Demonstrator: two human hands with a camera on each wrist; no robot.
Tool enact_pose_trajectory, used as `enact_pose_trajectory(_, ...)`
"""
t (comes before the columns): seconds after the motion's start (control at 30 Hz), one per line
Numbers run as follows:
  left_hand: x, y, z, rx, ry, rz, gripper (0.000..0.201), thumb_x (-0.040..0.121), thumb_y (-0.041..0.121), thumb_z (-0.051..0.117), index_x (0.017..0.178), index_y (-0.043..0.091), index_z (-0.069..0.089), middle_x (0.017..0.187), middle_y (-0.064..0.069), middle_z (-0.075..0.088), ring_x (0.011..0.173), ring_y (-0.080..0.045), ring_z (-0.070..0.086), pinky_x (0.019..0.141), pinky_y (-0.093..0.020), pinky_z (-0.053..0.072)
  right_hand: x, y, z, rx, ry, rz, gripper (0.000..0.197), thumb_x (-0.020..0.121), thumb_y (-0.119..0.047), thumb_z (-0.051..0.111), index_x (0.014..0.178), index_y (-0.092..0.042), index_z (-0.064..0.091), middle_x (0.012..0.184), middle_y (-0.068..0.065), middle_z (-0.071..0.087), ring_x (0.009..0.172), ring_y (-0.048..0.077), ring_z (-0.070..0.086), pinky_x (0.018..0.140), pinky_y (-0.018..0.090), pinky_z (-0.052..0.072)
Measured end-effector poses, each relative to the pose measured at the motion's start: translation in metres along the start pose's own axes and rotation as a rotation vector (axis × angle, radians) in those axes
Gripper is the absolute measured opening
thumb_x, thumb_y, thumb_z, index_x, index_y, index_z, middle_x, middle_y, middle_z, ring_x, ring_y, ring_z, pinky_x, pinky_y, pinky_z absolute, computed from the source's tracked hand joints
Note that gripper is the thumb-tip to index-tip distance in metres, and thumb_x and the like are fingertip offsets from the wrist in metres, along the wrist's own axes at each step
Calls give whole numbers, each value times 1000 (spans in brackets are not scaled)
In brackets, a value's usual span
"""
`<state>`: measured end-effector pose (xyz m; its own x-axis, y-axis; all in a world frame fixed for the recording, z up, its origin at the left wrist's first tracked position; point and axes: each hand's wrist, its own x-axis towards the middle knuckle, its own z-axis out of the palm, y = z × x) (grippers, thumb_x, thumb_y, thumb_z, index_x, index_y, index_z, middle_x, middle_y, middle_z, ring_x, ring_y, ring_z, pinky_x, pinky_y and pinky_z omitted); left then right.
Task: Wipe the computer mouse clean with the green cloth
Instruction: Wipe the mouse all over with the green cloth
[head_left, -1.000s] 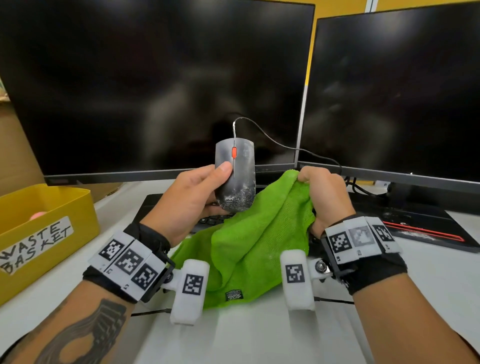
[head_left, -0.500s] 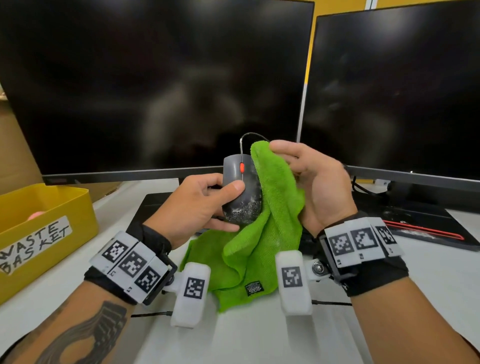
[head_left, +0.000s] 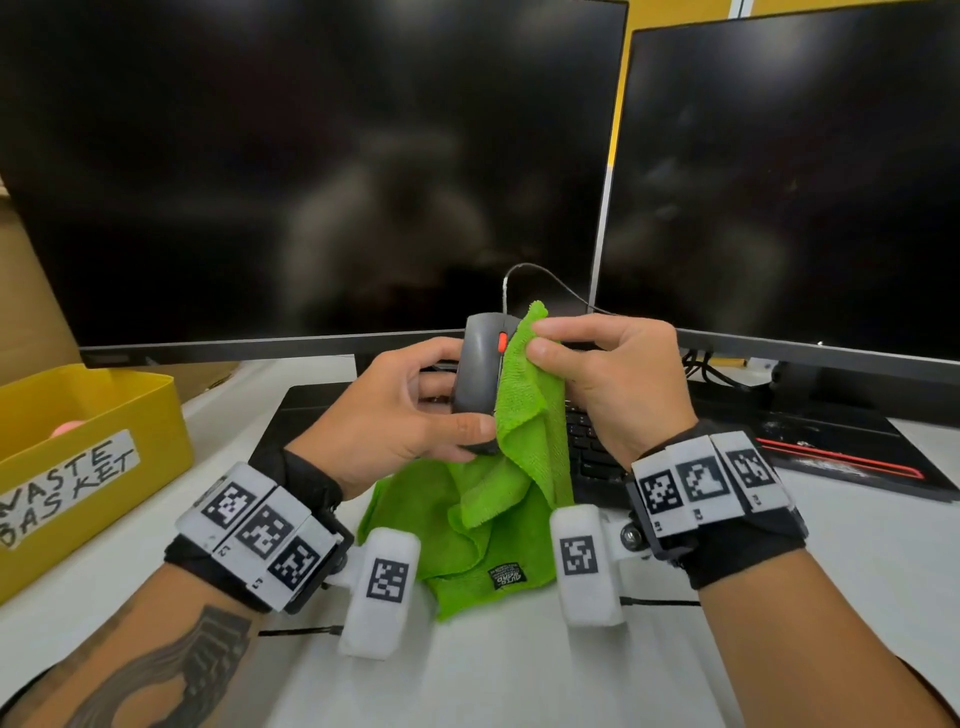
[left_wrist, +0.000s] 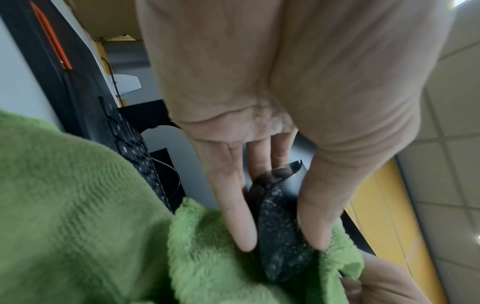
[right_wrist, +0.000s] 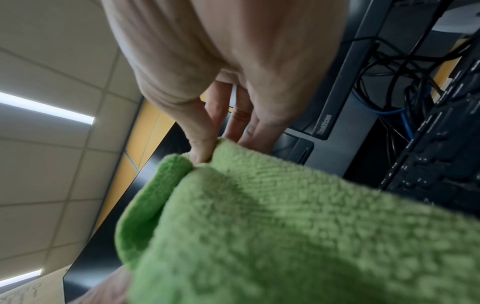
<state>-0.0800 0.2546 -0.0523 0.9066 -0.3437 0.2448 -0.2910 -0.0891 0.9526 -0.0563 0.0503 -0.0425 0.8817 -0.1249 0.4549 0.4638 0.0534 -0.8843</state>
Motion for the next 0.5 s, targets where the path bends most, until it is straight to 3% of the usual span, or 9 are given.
enact_pose_trajectory(0.1, 0, 0, 0, -4, -4, -1, 62, 81, 1, 81, 136, 23, 62, 123, -10, 77, 106, -35, 78, 86, -52, 65, 1, 1, -1, -30, 54, -11, 20, 79, 5, 82, 80, -15, 81, 88, 13, 80, 91, 35, 78, 88, 51, 63)
enact_pose_trajectory(0.17, 0, -1, 0, -28, -6, 3, 61, 85, -4, 77, 137, 25, 62, 125, -11, 76, 108, -36, 77, 88, -54, 65, 0, 0, -2, -57, 70, -59, 22, 81, 5, 80, 80, -17, 79, 87, 9, 79, 90, 29, 77, 87, 48, 64)
enact_pose_trajectory(0.3, 0, -3, 1, -102, -4, 13, 64, 86, -4, 75, 140, 27, 61, 127, -15, 74, 112, -39, 75, 90, -55, 63, -6, -5, 1, -73, -18, -165, 24, 83, 9, 78, 92, -14, 79, 88, 1, 78, 79, 5, 75, 74, 22, 60)
enact_pose_trajectory(0.4, 0, -2, 3, -113, -1, 35, 68, 77, 7, 78, 139, 25, 59, 124, -16, 76, 110, -34, 76, 85, -46, 66, -9, -7, 4, -43, -158, -130, 34, 79, 10, 81, 109, -6, 78, 108, 11, 78, 85, 12, 78, 73, 21, 61)
enact_pose_trajectory(0.5, 0, -2, 5, -105, 8, 46, 72, 77, 7, 77, 144, 26, 56, 125, -14, 76, 111, -33, 76, 85, -46, 66, -8, -8, 0, -48, -158, -108, 33, 76, 11, 82, 104, -5, 79, 107, 15, 79, 83, 16, 79, 72, 24, 61)
